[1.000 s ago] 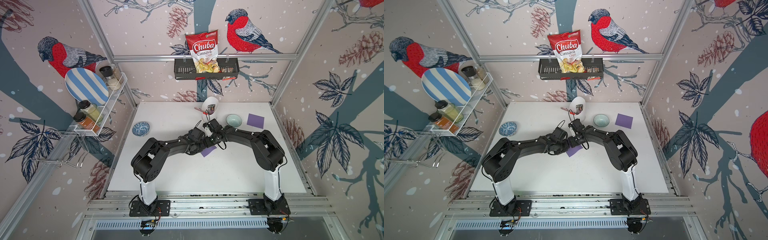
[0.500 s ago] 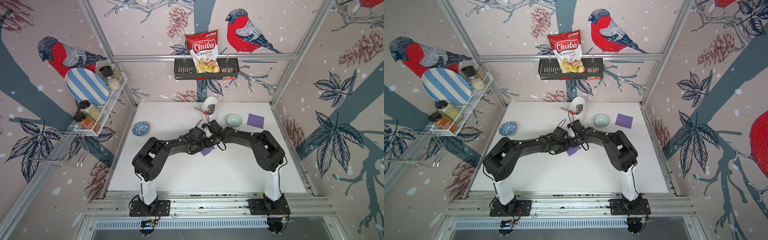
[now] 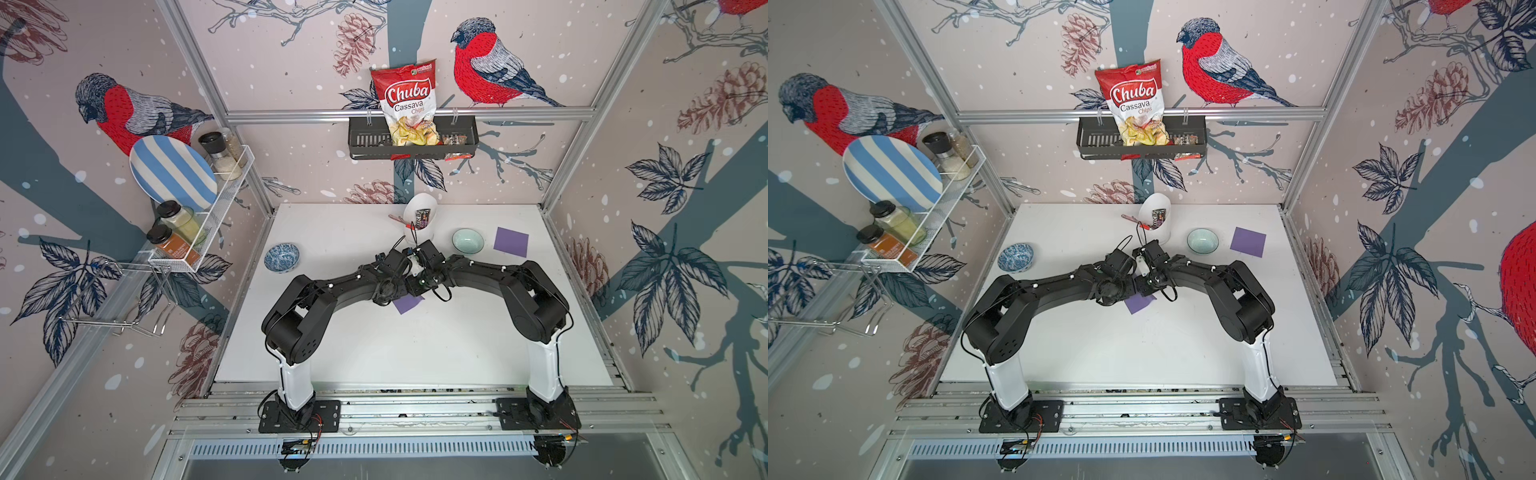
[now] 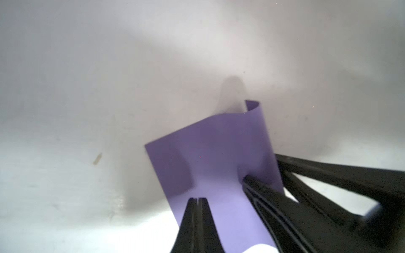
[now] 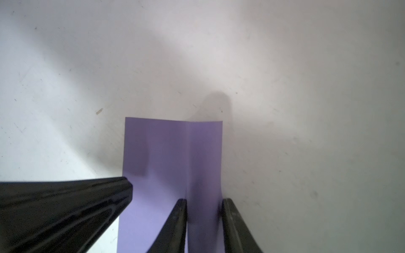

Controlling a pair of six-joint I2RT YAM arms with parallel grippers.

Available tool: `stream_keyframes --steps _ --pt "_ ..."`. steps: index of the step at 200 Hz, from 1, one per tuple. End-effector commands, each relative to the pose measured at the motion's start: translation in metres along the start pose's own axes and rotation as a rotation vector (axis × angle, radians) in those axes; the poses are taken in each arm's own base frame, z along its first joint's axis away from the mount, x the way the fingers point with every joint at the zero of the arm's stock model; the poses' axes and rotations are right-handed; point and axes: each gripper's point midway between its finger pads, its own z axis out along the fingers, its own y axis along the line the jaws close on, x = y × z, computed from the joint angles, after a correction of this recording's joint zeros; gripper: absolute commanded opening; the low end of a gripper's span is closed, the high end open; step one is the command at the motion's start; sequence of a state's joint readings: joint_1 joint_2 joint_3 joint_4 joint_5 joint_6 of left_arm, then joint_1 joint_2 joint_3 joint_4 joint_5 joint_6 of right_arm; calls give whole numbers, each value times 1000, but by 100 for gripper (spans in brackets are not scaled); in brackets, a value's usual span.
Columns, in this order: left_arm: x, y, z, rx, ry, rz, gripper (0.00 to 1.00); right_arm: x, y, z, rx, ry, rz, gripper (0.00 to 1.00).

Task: Fold the square paper along the opposite sides
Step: Pick up the paper from the center of the board.

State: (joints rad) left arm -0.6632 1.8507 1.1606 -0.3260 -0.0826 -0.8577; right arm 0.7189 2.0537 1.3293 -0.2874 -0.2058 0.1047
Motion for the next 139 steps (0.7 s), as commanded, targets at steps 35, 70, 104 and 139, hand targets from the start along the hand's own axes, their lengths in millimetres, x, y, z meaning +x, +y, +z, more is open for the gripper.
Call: stream_keyframes --steps 35,70,104,139 --pt "-28 -8 -24 9 -110 63 0 58 2 2 -26 210 65 32" --pt "-70 -20 -79 65 -296 102 0 48 4 -7 -52 171 73 30" --pt "-112 -19 -162 129 -559 118 0 39 11 -17 -97 131 90 28" --pt "-131 3 -230 170 -773 121 3 31 17 -24 -131 93 99 27"
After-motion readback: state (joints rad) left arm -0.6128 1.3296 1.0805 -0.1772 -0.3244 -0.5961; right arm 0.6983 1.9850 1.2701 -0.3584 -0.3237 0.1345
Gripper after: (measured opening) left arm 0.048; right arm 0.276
